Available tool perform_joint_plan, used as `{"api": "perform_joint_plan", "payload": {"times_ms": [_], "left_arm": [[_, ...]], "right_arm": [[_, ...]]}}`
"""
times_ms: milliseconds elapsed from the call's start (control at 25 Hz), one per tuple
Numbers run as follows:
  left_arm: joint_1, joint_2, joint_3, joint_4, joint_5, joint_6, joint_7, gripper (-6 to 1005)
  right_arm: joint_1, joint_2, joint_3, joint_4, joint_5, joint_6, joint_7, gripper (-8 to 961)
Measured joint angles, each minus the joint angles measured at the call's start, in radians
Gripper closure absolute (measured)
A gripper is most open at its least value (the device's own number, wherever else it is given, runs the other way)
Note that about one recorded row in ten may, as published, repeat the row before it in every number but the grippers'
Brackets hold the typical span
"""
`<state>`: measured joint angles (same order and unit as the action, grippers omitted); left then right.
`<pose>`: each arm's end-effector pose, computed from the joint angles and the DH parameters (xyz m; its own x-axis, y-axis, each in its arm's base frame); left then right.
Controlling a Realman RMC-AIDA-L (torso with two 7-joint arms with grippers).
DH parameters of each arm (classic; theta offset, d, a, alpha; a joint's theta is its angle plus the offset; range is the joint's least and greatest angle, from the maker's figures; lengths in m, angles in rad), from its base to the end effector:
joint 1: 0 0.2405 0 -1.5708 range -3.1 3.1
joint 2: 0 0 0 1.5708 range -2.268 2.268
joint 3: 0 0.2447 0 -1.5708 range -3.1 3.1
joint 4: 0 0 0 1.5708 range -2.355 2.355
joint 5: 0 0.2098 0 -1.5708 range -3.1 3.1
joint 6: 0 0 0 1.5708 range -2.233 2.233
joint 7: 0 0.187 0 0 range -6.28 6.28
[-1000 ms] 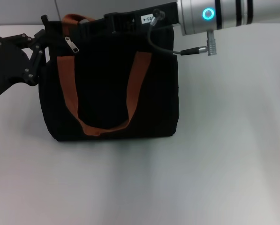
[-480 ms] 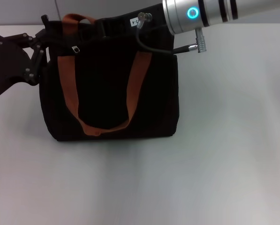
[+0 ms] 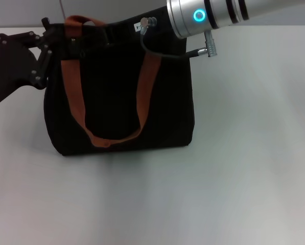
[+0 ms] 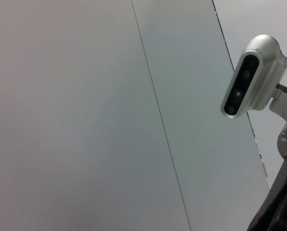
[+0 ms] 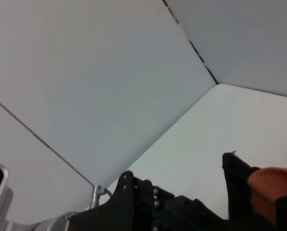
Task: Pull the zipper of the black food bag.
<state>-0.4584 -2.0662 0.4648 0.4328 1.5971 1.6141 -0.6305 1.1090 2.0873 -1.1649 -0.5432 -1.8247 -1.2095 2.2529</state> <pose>-0.2442 0.3467 0.0255 0.7258 -0.2789 0.6288 0.3064 -0.6874 -0.6585 0.0238 0.4144 -0.1074 0.6872 -0.6545 -0.3153 -0.6496 -0.7479 0.1367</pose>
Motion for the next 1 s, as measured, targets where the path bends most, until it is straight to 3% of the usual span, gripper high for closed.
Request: {"api": "perform_joint_plan", "payload": {"times_ms": [1000], "left_arm": [[-0.02, 0.003, 0.005, -0.004, 0.004, 0.001, -0.041, 938]], "right_arm": [[-0.005, 0.002, -0.018, -0.008, 0.0, 0.035, -0.011, 565]]}}
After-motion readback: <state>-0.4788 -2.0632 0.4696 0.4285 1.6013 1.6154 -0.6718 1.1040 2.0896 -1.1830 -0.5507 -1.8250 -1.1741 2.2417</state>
